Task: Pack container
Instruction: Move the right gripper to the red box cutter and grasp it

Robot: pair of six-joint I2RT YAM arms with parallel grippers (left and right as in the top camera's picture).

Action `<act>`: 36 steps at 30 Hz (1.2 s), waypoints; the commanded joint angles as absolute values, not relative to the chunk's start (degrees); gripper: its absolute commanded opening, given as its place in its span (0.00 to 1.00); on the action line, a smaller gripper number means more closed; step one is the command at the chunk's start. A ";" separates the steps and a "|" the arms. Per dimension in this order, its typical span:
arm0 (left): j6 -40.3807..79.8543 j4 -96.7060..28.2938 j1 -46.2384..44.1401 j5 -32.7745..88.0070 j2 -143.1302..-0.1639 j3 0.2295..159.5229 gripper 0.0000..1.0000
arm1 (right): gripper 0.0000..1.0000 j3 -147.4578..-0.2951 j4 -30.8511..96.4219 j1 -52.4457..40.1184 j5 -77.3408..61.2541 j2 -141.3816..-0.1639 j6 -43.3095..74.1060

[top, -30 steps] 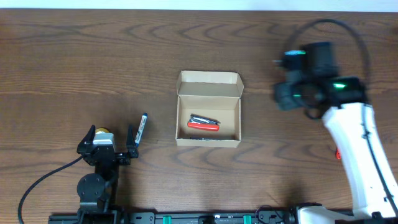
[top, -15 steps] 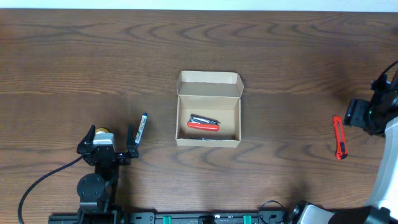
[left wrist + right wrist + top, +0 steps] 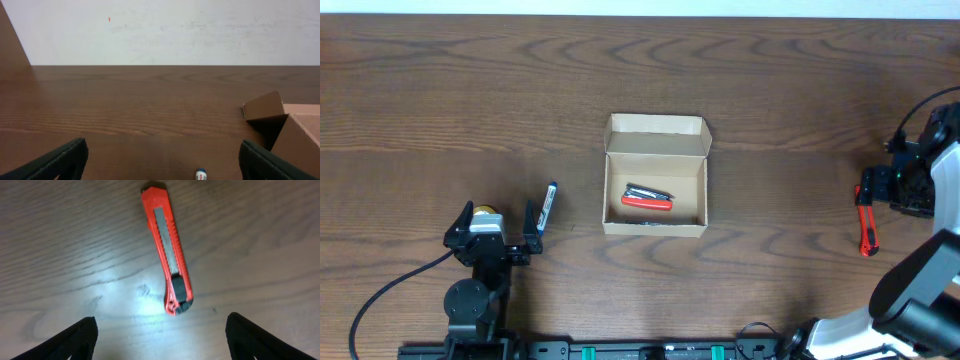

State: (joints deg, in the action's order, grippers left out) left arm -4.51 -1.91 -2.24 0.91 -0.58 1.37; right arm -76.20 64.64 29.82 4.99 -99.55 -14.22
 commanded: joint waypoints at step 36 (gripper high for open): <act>-4.29 -4.27 -1.89 1.50 -0.25 0.27 0.95 | 0.76 -58.98 41.93 30.46 4.21 -106.13 -23.70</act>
State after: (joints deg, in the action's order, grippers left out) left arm -4.51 -1.91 -2.24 0.89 -0.58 1.37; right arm -60.82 42.94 29.89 3.86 -104.97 -23.46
